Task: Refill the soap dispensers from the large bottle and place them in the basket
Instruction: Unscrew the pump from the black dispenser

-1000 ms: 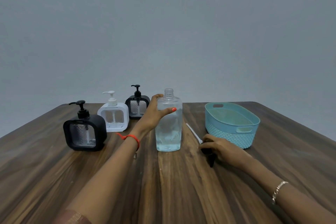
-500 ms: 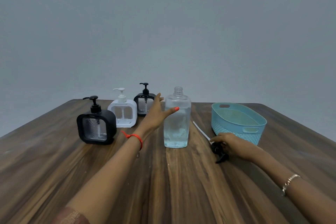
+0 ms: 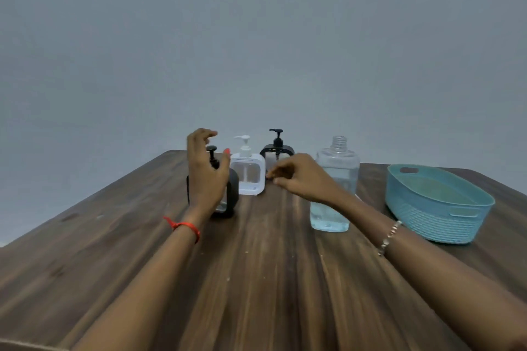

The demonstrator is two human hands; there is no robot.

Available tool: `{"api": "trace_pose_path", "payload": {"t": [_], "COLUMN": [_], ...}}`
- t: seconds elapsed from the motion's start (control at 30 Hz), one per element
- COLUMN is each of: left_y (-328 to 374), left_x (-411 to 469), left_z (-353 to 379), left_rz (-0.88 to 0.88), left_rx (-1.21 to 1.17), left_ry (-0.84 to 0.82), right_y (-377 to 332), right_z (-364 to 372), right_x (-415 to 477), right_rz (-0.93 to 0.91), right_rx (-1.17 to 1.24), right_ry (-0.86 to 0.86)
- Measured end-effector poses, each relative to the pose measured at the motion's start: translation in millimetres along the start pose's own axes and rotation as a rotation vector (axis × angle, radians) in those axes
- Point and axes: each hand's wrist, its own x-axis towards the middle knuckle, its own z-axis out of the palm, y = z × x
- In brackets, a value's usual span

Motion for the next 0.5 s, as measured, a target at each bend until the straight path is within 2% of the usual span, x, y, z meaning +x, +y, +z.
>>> {"api": "trace_pose_path", "payload": {"t": [0.07, 0.13, 0.3, 0.4, 0.5], "left_y": [-20, -42, -80, -93, -99], "left_x": [3, 5, 8, 5, 1], "left_z": [-11, -17, -23, -25, -24], "left_rz": [-0.069, -0.21, -0.552, -0.615, -0.648], "left_rx": [0.07, 0.124, 0.047, 0.016, 0.012], "left_ry": [0.076, 0.048, -0.191, -0.358, -0.455], "right_y": [-8, -13, -23, -27, -26], "right_z": [22, 40, 78, 99, 118], "right_x": [24, 49, 95, 109, 115], "right_rz": [0.034, 0.084, 0.186, 0.239, 0.257], "right_rx": [0.031, 0.075, 0.199, 0.28, 0.287], "right_ry": [0.037, 0.061, 0.044, 0.021, -0.012]}}
